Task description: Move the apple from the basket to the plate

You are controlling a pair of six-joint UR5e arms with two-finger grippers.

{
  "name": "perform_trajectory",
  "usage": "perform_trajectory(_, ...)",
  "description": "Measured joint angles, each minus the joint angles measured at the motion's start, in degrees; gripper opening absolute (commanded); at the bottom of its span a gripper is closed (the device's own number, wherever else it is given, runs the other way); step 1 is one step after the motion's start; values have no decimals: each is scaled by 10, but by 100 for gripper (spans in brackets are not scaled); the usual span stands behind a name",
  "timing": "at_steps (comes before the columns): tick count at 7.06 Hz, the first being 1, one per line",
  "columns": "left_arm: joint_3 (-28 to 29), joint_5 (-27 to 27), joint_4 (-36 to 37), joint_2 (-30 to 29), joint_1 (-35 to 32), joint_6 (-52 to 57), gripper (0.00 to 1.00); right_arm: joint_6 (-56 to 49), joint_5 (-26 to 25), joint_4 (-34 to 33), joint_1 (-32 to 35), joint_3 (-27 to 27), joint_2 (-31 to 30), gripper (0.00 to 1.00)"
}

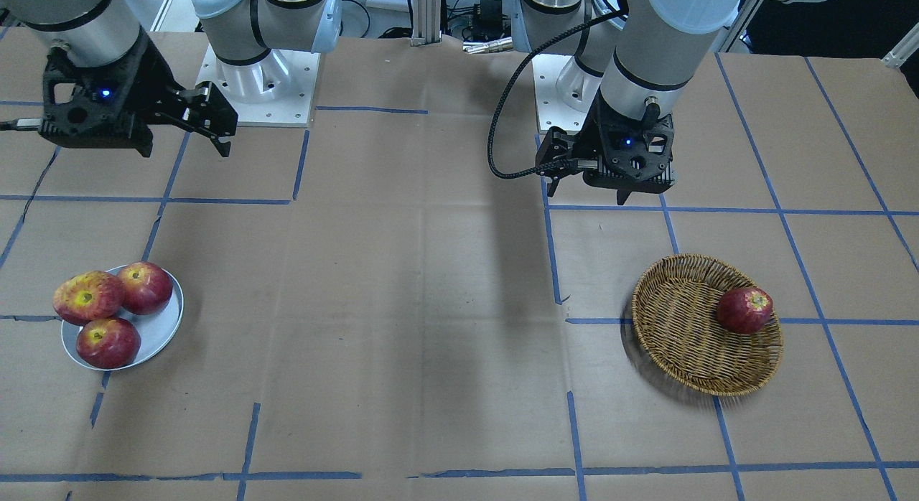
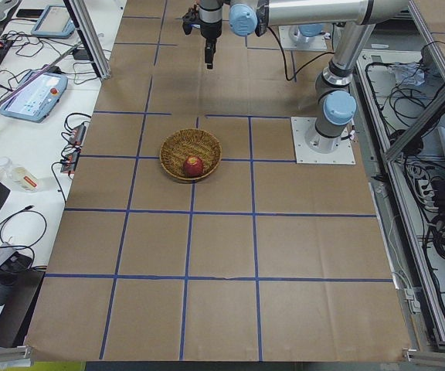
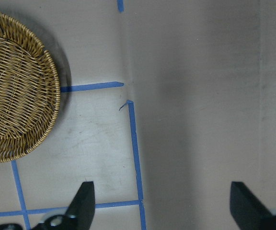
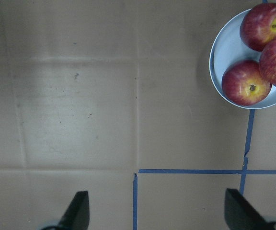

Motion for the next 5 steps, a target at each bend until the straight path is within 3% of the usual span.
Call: perform_trajectory(5,-9,0,1,-2,0,3,99,17,-16,-29,31,23,-20,100)
